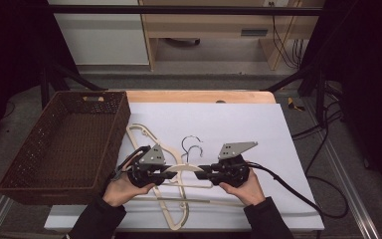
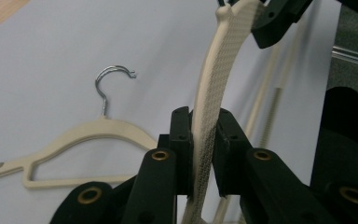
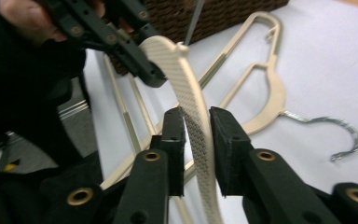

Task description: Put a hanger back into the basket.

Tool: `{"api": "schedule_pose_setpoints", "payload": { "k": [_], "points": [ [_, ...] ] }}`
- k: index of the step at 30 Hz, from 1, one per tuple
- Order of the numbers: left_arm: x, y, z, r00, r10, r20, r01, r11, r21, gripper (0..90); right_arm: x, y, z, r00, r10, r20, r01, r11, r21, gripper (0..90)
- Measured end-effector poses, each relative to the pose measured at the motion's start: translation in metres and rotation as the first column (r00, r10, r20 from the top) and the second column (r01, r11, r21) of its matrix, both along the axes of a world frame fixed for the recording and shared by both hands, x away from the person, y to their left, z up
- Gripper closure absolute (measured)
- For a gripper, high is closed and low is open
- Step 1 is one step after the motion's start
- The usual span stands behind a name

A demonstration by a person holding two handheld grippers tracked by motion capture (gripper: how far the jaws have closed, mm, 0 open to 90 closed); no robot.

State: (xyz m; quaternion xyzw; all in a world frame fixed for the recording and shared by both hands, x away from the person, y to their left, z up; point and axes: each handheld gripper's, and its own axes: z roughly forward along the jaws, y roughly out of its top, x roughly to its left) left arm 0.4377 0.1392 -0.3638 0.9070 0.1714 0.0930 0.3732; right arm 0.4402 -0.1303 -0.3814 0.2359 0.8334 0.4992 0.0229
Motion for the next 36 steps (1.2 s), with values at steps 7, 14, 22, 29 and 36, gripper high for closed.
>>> {"api": "schedule_pose_setpoints", "payload": {
  "k": [7,14,22,29,36],
  "points": [
    [-0.013,-0.003,0.002,1.0,-0.004,-0.005,0.004,0.9989,-0.046,85.6,-0.002,-0.002,-0.002,0.992,-0.082,0.096,0.08,0.9964,0.027,57.5],
    [-0.019,0.0,0.006,0.9989,0.044,0.013,-0.043,0.9951,-0.089,86.2,-0.007,-0.021,-0.002,0.9771,-0.168,0.131,0.156,0.9833,0.094,43.9],
    [-0.019,0.019,0.013,0.986,0.165,0.023,-0.16,0.9765,-0.145,86.2,-0.013,-0.065,0.0,0.9326,-0.336,0.131,0.315,0.9357,0.158,21.0],
    [-0.017,0.034,0.022,0.9706,0.238,0.032,-0.229,0.957,-0.178,86.2,-0.014,-0.092,-0.006,0.8853,-0.446,0.13,0.425,0.8904,0.163,9.5],
    [-0.021,0.051,0.046,0.9604,0.273,0.053,-0.254,0.9372,-0.239,86.2,-0.014,-0.108,-0.005,0.8444,-0.517,0.14,0.497,0.8537,0.157,5.9]
  ]
}}
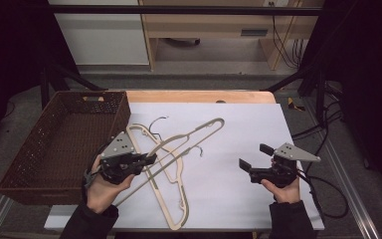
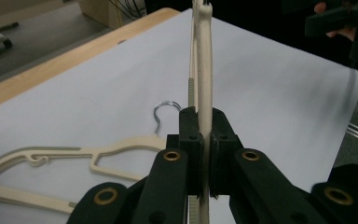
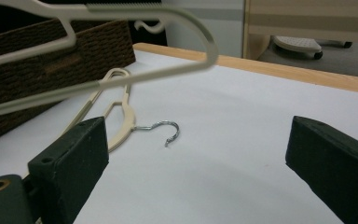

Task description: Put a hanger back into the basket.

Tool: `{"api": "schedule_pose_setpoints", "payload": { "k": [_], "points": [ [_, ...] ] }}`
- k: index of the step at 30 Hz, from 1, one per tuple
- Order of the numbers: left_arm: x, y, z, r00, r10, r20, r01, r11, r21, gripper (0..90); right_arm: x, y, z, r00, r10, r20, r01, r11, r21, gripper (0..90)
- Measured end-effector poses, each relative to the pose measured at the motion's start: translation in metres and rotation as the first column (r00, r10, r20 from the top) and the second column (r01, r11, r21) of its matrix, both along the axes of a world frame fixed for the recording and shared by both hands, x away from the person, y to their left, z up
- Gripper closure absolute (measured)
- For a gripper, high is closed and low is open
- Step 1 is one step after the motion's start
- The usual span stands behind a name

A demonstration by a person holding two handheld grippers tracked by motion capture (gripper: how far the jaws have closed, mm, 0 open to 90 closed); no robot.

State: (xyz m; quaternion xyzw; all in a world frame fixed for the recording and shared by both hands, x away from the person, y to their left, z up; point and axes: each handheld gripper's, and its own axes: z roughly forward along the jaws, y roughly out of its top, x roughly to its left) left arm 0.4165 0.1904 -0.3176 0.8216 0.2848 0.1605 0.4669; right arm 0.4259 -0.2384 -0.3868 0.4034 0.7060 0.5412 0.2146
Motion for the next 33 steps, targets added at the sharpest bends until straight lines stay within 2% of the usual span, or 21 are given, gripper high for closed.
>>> {"api": "schedule_pose_setpoints", "payload": {
  "k": [1,8,12,18,23,24,28,29,30,31,33],
  "points": [
    [-0.001,0.003,0.006,0.9999,0.008,0.007,-0.008,0.9999,-0.015,86.2,0.0,-0.001,0.0,1.0,-0.006,0.003,0.006,1.0,0.001,5.9],
    [0.006,0.026,0.036,0.9985,0.025,0.049,-0.024,0.9995,-0.019,86.1,-0.004,-0.011,0.003,0.9993,-0.033,0.017,0.033,0.9994,0.009,4.6],
    [0.014,0.041,0.049,0.9974,0.042,0.058,-0.04,0.9985,-0.036,86.2,-0.005,-0.014,0.004,0.999,-0.039,0.021,0.039,0.9992,0.009,4.3],
    [0.026,0.066,0.068,0.9945,0.074,0.074,-0.072,0.9969,-0.032,86.1,-0.006,-0.015,0.004,0.9989,-0.044,0.013,0.044,0.999,0.01,4.1],
    [0.038,0.086,0.075,0.9913,0.11,0.073,-0.109,0.9939,-0.016,86.1,-0.006,-0.015,0.004,0.999,-0.044,0.014,0.043,0.999,0.012,3.8],
    [0.042,0.091,0.076,0.9906,0.115,0.075,-0.115,0.9934,-0.002,86.2,-0.005,-0.015,0.003,0.9988,-0.047,0.014,0.046,0.9989,0.011,3.8],
    [0.055,0.11,0.074,0.9875,0.145,0.062,-0.145,0.9894,0.002,86.2,-0.005,-0.015,0.003,0.9987,-0.05,0.013,0.05,0.9987,0.008,3.5],
    [0.055,0.11,0.074,0.9875,0.145,0.062,-0.145,0.9894,0.002,86.2,-0.005,-0.015,0.003,0.9987,-0.05,0.012,0.05,0.9987,0.011,3.5],
    [0.06,0.118,0.072,0.9855,0.156,0.067,-0.157,0.9875,0.012,86.1,-0.005,-0.016,0.003,0.9987,-0.048,0.014,0.048,0.9988,0.01,3.5],
    [0.06,0.118,0.072,0.9855,0.156,0.067,-0.157,0.9875,0.012,86.2,-0.005,-0.016,0.003,0.9988,-0.048,0.013,0.048,0.9988,0.009,3.5],
    [0.068,0.131,0.069,0.9842,0.16,0.076,-0.164,0.9853,0.047,86.1,-0.005,-0.017,0.003,0.9987,-0.049,0.015,0.049,0.9988,0.008,3.5]
  ]
}}
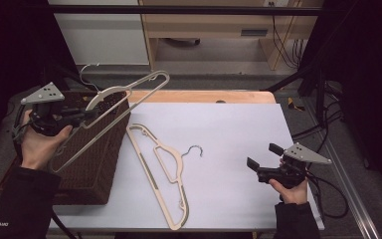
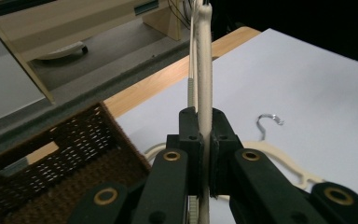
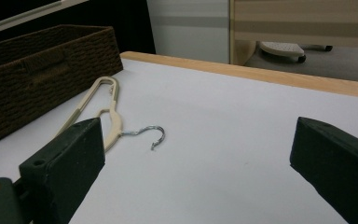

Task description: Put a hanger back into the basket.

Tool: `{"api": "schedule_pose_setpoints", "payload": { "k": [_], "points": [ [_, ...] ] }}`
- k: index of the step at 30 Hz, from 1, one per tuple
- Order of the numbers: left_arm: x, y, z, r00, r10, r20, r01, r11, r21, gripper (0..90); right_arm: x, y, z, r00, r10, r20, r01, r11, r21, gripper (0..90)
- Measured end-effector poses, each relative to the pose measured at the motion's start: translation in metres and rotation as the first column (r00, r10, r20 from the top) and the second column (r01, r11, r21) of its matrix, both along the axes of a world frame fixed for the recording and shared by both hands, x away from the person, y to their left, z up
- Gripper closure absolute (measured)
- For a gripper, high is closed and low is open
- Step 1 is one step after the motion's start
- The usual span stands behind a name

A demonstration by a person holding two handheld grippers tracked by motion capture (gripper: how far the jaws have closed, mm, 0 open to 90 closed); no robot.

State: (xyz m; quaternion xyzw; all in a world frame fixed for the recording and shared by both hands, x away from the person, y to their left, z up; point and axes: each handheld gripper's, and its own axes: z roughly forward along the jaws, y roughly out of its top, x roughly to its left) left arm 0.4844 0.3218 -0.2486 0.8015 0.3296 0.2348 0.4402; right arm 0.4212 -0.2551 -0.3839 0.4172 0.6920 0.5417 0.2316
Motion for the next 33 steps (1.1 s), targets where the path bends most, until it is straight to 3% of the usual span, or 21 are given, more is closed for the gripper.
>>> {"api": "schedule_pose_setpoints", "payload": {
  "k": [4,17,21,33],
  "points": [
    [0.006,0.01,-0.003,0.9998,0.018,-0.011,-0.018,0.9998,-0.002,86.1,0.0,0.0,0.0,1.0,0.0,-0.001,0.0,1.0,0.003,3.4],
    [0.019,0.078,-0.029,0.9911,0.119,-0.06,-0.121,0.9925,-0.018,86.1,0.002,0.001,-0.003,0.9999,0.005,-0.016,-0.005,1.0,0.001,3.4],
    [0.021,0.088,-0.038,0.9861,0.151,-0.07,-0.151,0.9885,0.007,86.1,0.003,0.001,-0.004,0.9997,0.005,-0.023,-0.005,1.0,-0.003,3.3],
    [0.023,0.112,-0.061,0.9756,0.186,-0.117,-0.189,0.9819,-0.016,86.1,0.003,0.002,-0.004,0.9996,0.009,-0.027,-0.009,1.0,0.001,3.4]
  ]
}}
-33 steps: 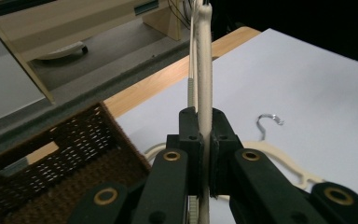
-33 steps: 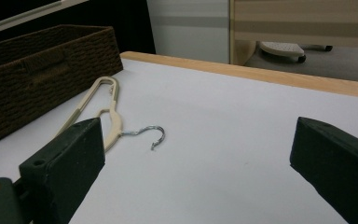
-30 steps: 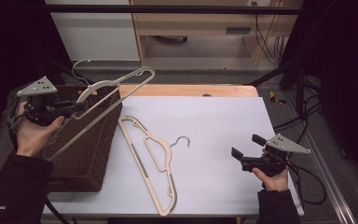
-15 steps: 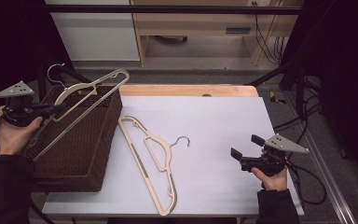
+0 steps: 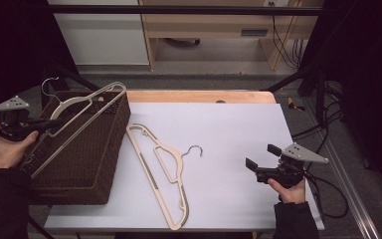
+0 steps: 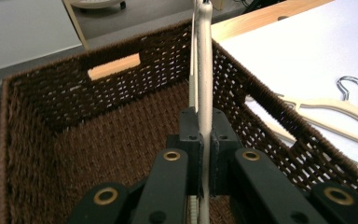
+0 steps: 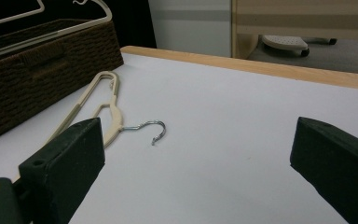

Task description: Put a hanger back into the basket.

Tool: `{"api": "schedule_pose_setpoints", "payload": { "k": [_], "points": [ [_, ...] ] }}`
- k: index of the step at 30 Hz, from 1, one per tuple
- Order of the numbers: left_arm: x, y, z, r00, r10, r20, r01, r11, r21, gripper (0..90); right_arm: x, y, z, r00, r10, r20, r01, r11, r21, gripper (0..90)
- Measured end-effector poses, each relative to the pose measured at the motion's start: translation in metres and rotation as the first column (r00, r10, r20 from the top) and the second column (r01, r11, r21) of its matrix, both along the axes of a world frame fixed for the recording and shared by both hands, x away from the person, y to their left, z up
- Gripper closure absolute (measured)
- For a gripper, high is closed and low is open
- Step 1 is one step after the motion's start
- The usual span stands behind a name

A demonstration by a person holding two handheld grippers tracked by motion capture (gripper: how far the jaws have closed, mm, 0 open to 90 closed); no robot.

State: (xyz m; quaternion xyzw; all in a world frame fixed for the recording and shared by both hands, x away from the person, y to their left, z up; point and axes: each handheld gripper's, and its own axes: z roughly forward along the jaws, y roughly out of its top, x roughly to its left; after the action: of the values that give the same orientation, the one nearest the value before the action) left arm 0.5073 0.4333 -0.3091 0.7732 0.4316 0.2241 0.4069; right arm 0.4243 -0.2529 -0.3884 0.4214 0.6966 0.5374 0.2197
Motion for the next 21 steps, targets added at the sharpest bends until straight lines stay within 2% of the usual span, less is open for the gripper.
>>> {"api": "schedule_pose_setpoints", "payload": {
  "k": [7,10,12,15,18,21],
  "points": [
    [-0.005,0.014,-0.016,0.9992,0.014,-0.037,-0.015,0.9998,-0.011,86.1,0.001,0.001,-0.001,1.0,-0.003,-0.005,0.003,1.0,-0.005,3.4],
    [-0.006,0.017,-0.027,0.9972,0.031,-0.069,-0.03,0.9994,0.017,86.1,0.001,0.002,-0.001,1.0,-0.003,-0.01,0.003,1.0,-0.007,3.3],
    [-0.005,0.017,-0.032,0.9968,0.033,-0.073,-0.033,0.9994,0.007,86.1,0.001,0.002,-0.001,0.9999,-0.004,-0.011,0.004,1.0,-0.009,3.4],
    [-0.004,0.017,-0.038,0.9956,0.04,-0.085,-0.039,0.9991,0.015,86.0,0.001,0.002,-0.002,0.9999,0.0,-0.013,-0.001,0.9999,-0.011,3.4],
    [0.001,0.016,-0.051,0.9896,0.081,-0.119,-0.075,0.9958,0.052,85.7,0.001,0.002,-0.002,0.9999,0.001,-0.014,-0.001,0.9999,-0.014,3.4],
    [0.003,0.015,-0.057,0.9866,0.102,-0.128,-0.095,0.9939,0.056,85.5,0.001,0.003,-0.002,0.9999,0.002,-0.014,-0.002,0.9999,-0.015,3.4]
  ]
}}
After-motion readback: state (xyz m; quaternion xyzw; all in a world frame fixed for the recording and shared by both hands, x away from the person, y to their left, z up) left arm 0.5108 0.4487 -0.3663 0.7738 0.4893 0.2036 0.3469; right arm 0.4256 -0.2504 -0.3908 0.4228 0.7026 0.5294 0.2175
